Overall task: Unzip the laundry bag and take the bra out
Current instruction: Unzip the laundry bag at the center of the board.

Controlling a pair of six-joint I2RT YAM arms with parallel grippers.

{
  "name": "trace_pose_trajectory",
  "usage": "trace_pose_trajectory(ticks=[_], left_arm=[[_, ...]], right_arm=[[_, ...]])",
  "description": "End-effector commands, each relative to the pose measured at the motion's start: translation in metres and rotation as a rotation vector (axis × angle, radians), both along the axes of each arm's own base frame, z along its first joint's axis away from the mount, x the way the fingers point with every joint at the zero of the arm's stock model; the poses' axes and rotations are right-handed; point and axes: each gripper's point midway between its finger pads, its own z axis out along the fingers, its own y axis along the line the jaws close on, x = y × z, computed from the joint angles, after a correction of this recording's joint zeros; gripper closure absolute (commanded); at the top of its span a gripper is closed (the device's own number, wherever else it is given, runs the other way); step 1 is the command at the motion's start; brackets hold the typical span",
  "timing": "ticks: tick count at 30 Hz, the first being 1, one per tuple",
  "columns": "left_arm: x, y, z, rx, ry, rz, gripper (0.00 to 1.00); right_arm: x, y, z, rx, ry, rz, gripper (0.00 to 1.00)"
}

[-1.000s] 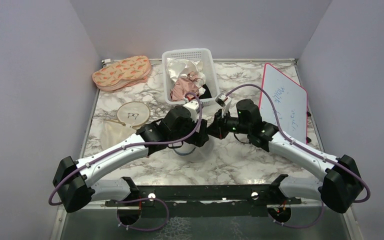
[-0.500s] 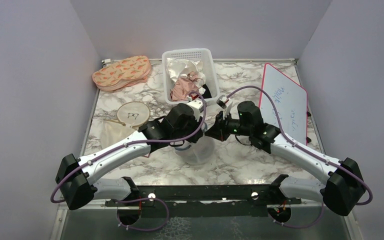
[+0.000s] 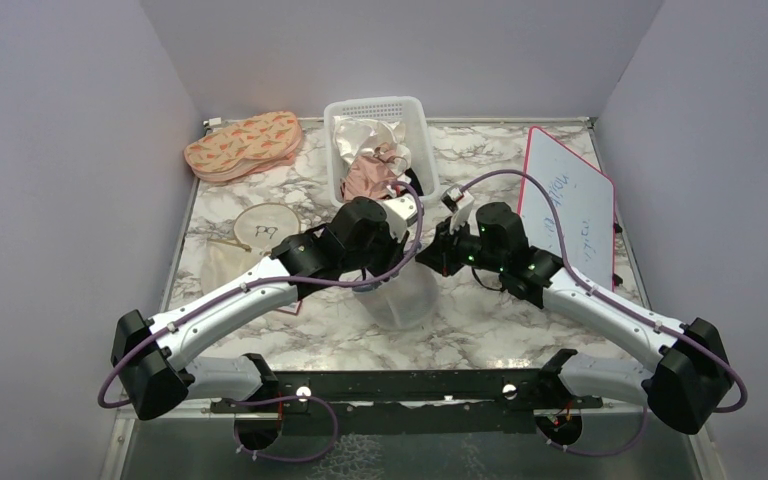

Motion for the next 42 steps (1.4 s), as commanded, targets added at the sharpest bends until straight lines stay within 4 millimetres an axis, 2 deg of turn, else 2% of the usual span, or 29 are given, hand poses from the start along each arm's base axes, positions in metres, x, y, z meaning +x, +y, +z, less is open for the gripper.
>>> trace_pose_trajectory(ticks=[1,5,8,11,14,18,23,26,28,30,34,37,42], left_arm=[[-0.003,-0.005,0.030,-0.025,-0.114,-0.122,1.00],[0.022,0.013,0.027,0.088,-0.245,-0.052,1.00],[0.033,0.019,0.028,0.138,-0.371,-0.079,1.00],[0.035,0.015,0.036,0.088,-0.506,-0.127,1.00],[0.029,0.015,0.038,0.009,-0.562,-0.133,1.00],[0.016,0.019,0.019,-0.070,-0.446,-0.076,1.00],[-0.001,0.027,-0.026,-0.095,-0.153,0.058,0.99],[-0.011,0.025,-0.045,-0.080,-0.013,0.096,0.92],[-0.015,0.022,-0.048,-0.077,0.035,0.097,0.86],[-0.014,0.020,-0.048,-0.065,0.056,0.109,0.76],[-0.004,0.016,-0.040,-0.045,0.044,0.123,0.61],[0.003,0.011,-0.033,-0.033,0.022,0.120,0.57],[0.011,0.000,-0.037,-0.005,0.026,0.098,0.56]], right_arm=[[0.021,-0.014,0.002,-0.050,-0.028,-0.122,0.99],[0.031,-0.019,0.002,-0.059,-0.027,-0.149,0.99],[0.036,-0.022,-0.001,-0.060,-0.021,-0.151,0.99],[0.036,-0.015,0.002,-0.041,-0.031,-0.109,0.99],[0.028,-0.004,0.003,-0.007,-0.033,-0.033,0.99],[0.014,0.002,-0.005,0.001,-0.011,0.057,0.99],[-0.004,0.006,-0.003,0.056,0.005,0.125,0.99],[-0.011,0.011,0.004,0.090,0.009,0.170,0.99],[-0.014,0.014,0.004,0.098,0.020,0.187,0.99],[-0.015,0.015,0.005,0.103,0.028,0.195,0.99],[-0.019,0.016,0.007,0.117,0.035,0.210,0.99],[-0.021,0.015,0.006,0.113,0.042,0.213,0.99],[-0.023,0.015,0.004,0.116,0.051,0.218,0.99]])
